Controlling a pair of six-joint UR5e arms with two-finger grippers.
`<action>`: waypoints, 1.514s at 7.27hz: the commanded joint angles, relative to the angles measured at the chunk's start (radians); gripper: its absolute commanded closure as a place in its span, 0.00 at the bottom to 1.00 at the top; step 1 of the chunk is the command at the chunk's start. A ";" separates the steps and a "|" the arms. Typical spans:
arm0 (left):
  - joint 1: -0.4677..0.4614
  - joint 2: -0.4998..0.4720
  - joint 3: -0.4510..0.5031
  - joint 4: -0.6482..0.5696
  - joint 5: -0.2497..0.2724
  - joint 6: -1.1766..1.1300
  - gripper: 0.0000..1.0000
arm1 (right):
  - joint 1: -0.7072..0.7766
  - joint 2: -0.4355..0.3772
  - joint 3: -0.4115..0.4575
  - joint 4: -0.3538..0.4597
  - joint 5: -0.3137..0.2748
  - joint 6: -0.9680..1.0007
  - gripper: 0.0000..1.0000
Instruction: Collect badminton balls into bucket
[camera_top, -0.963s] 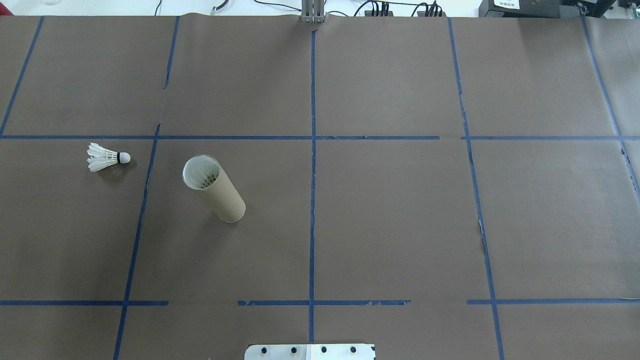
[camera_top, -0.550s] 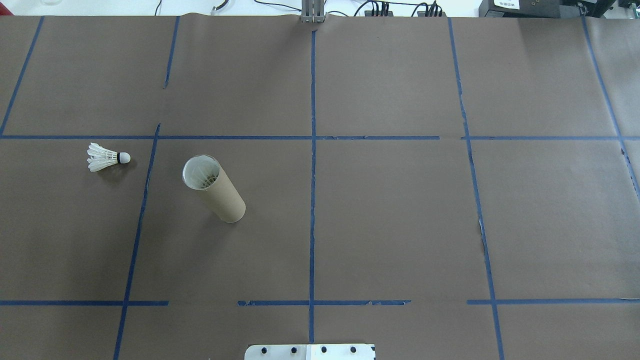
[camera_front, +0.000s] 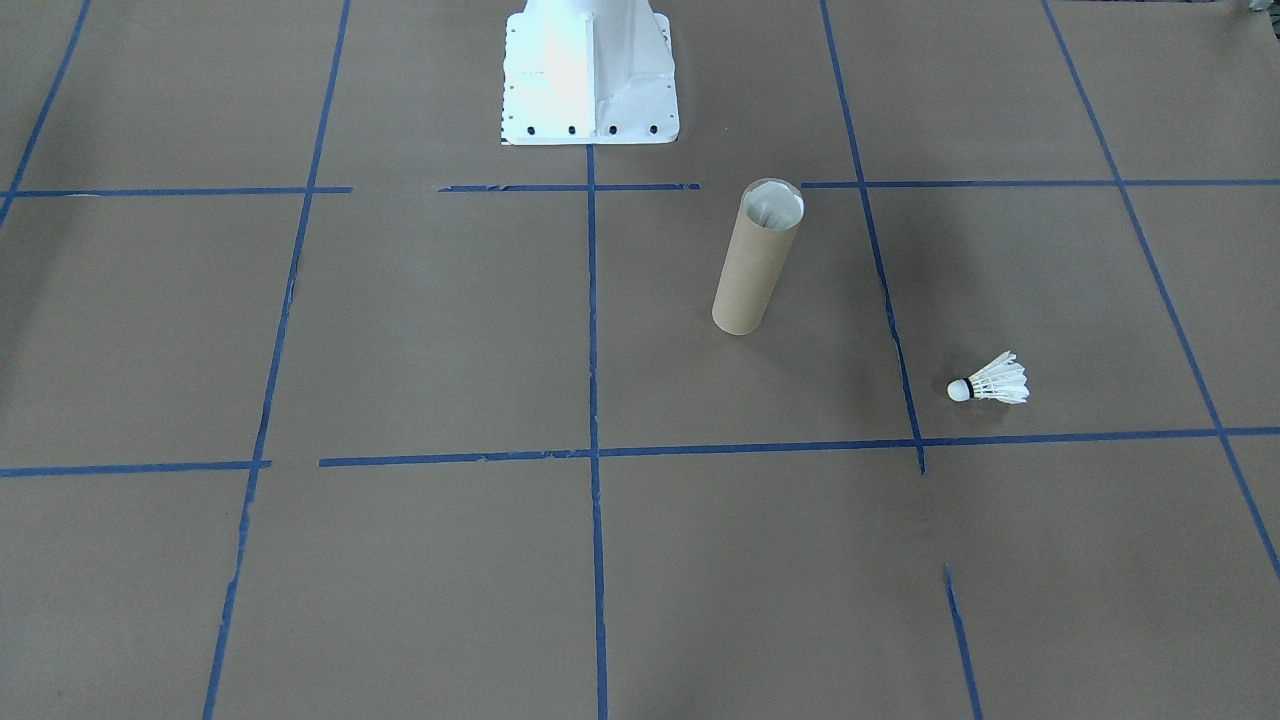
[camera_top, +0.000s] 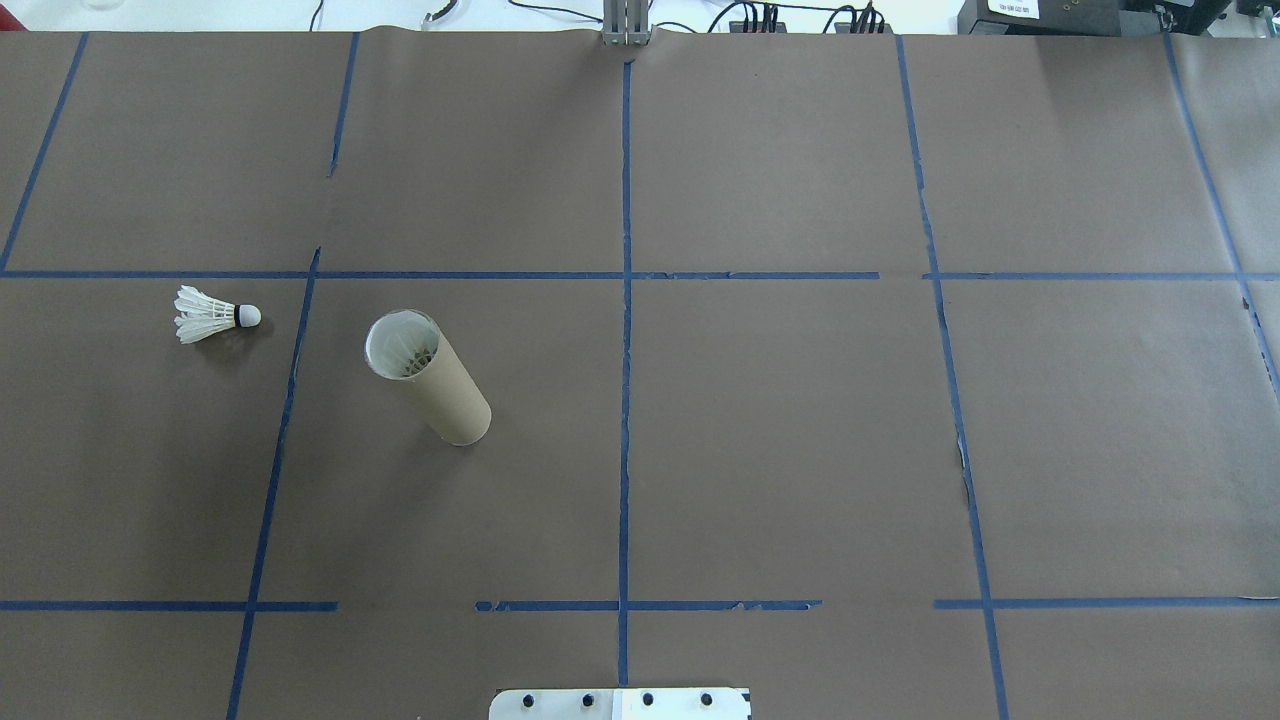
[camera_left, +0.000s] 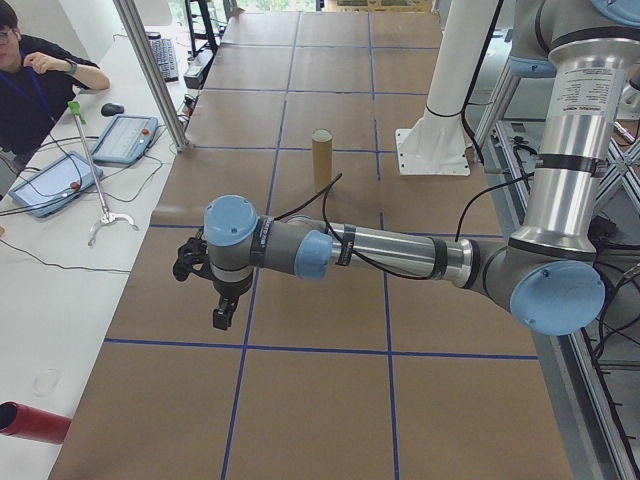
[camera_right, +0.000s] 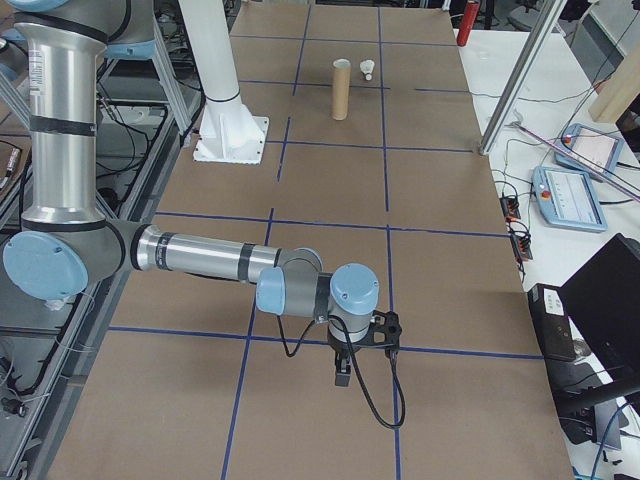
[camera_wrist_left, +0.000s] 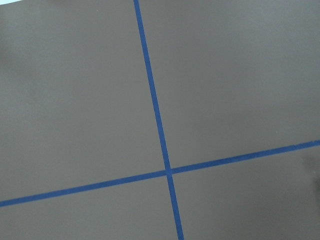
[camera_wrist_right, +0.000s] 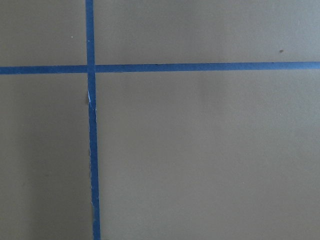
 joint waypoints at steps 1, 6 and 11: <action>0.079 -0.005 0.083 -0.239 -0.035 -0.161 0.00 | 0.000 0.000 0.000 0.000 0.000 0.000 0.00; 0.378 -0.028 0.165 -0.686 -0.028 -0.602 0.00 | 0.000 0.000 0.000 0.000 0.000 0.000 0.00; 0.450 -0.040 0.329 -1.098 -0.026 -0.917 0.00 | 0.000 0.000 -0.002 0.000 0.002 0.000 0.00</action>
